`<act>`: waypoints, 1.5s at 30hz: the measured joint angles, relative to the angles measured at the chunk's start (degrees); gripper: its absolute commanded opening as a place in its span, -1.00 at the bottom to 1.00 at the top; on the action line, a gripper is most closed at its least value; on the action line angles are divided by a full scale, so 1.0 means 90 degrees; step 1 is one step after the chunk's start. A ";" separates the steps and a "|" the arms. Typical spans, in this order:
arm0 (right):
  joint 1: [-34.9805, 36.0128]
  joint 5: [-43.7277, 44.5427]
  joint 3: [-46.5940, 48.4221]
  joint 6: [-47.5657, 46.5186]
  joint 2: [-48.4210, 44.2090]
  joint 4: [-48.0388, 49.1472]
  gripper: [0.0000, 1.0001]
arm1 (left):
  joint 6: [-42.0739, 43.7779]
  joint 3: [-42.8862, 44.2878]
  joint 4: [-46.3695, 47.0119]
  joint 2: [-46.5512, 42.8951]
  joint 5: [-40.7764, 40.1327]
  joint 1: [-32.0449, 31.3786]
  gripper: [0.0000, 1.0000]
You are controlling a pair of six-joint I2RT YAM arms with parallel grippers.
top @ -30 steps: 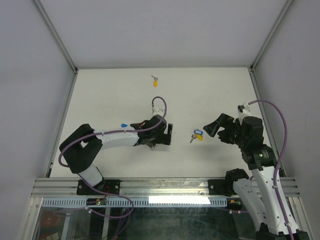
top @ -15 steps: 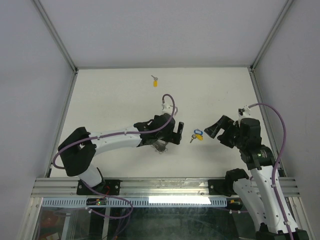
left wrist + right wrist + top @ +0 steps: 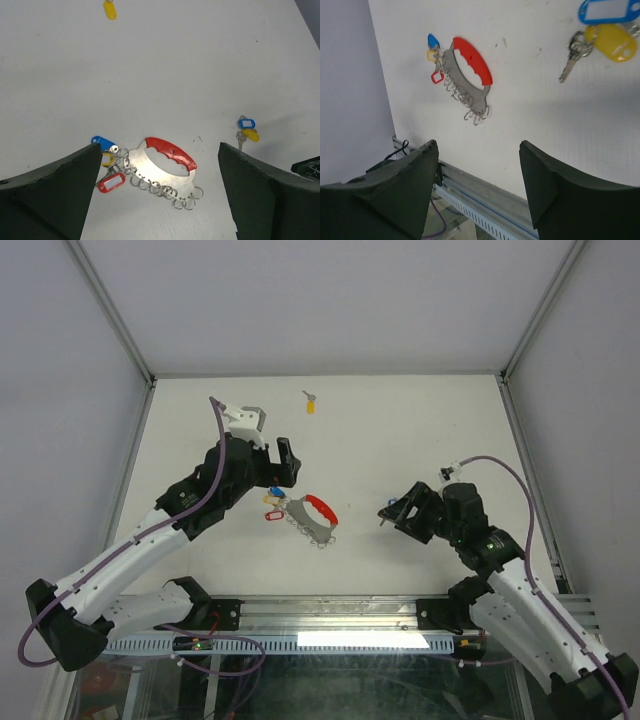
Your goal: Put the keys on the keyring
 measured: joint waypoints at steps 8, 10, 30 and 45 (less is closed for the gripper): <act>0.2582 0.1613 -0.0180 0.1406 0.1435 0.1469 0.29 | 0.0335 -0.0391 -0.0726 -0.0461 -0.0192 -0.0002 0.98; 0.2939 0.1953 -0.0238 0.1693 0.1824 0.1702 0.20 | 0.0408 -0.0474 -0.0845 -0.0532 -0.0185 -0.0002 0.98; 0.4146 0.3198 -0.0520 0.3509 0.4078 0.3563 -0.21 | 0.0699 -0.1110 -0.0933 -0.0860 0.0087 -0.0002 0.96; 0.4148 0.3337 -0.0656 0.4728 0.4789 0.4534 -0.33 | 0.0738 -0.1110 -0.0928 -0.0782 0.0109 -0.0002 0.96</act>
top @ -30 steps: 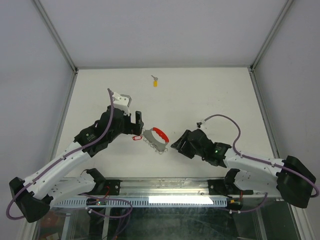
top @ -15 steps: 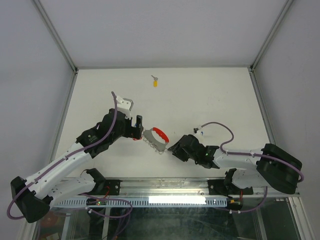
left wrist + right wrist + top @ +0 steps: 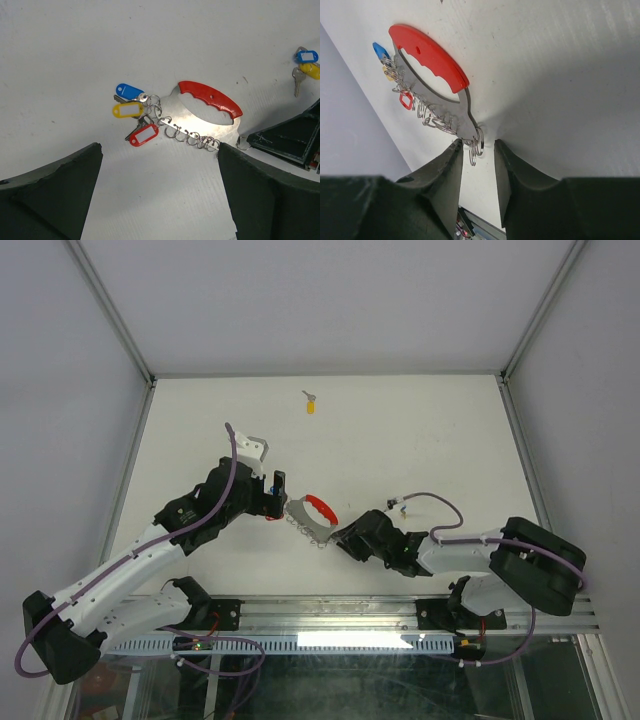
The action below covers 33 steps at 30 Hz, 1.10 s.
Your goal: Put the keys on the keyring
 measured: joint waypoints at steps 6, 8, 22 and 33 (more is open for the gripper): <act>0.0000 0.0002 -0.0032 0.0248 0.0160 0.0267 -0.35 | 0.0000 0.0000 0.0000 0.0000 0.0007 0.0000 0.95; 0.0000 0.0000 -0.0036 0.0313 0.0216 0.0342 -0.35 | 0.0000 0.0000 0.0000 0.0000 0.0007 0.0000 0.96; 0.0000 -0.0022 -0.0036 0.0505 0.0527 0.0818 -0.36 | 0.0005 0.0000 0.0000 0.0002 0.0024 0.0000 0.95; 0.0000 -0.0019 -0.0022 0.0512 0.0532 0.0794 -0.36 | 0.0005 0.0000 0.0000 0.0005 0.0024 0.0000 0.95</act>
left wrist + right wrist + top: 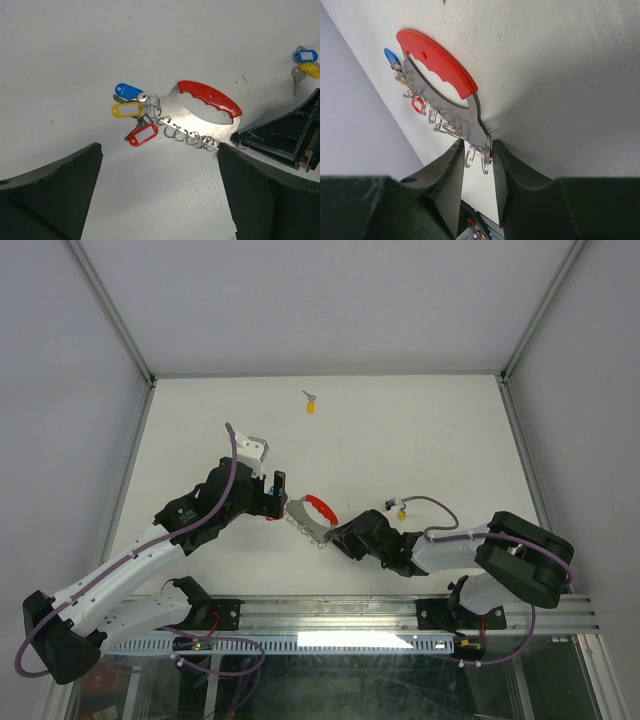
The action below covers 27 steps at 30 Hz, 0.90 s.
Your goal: Put the keys on the keyring
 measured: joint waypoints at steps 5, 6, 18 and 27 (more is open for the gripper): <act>0.0000 -0.0005 0.0036 0.0002 -0.0119 -0.0255 -0.36 | 0.0000 0.0000 0.0002 0.0019 0.0000 0.0000 0.95; 0.0000 -0.0005 0.0036 0.0002 -0.0146 -0.0299 -0.36 | 0.0000 0.0000 0.0002 0.0032 0.0000 0.0000 0.95; 0.0000 -0.0022 0.0049 0.0002 -0.0199 -0.0415 -0.79 | 0.0000 -0.0002 0.0000 0.0083 0.0000 0.0000 0.95; 0.0005 0.0012 0.0046 -0.0529 -0.0134 -0.0301 -1.00 | 0.0000 -0.0002 0.0000 0.0124 0.0000 0.0000 0.95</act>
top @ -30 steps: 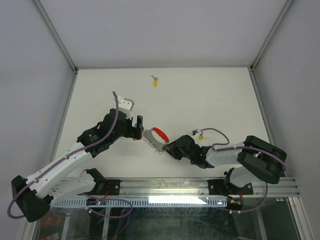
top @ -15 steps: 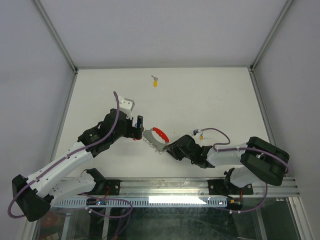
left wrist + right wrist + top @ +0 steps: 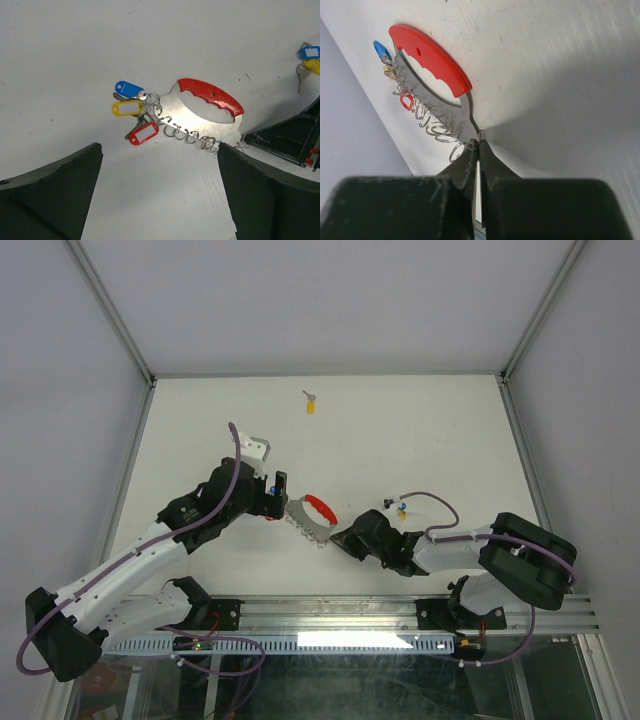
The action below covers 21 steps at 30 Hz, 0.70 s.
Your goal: Put the keys on the keyring
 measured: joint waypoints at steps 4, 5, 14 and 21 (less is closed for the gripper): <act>0.0000 0.0010 0.0000 -0.0102 0.0005 0.0036 -1.00 | 0.0000 0.0000 -0.0002 0.0000 0.0000 0.0000 0.95; 0.0000 0.0012 0.0000 -0.0131 0.0007 0.0044 -1.00 | 0.0000 0.0000 0.0000 0.0000 0.0000 0.0000 0.95; 0.0000 0.0109 0.0160 -0.0512 -0.0423 -0.0379 -1.00 | -0.0002 0.0000 0.0029 -0.0010 0.0061 0.0000 0.98; 0.0000 0.0369 0.0729 -0.2057 -0.1066 -0.0908 -1.00 | 0.0000 -0.0007 0.0333 -0.0355 0.0180 0.0000 0.98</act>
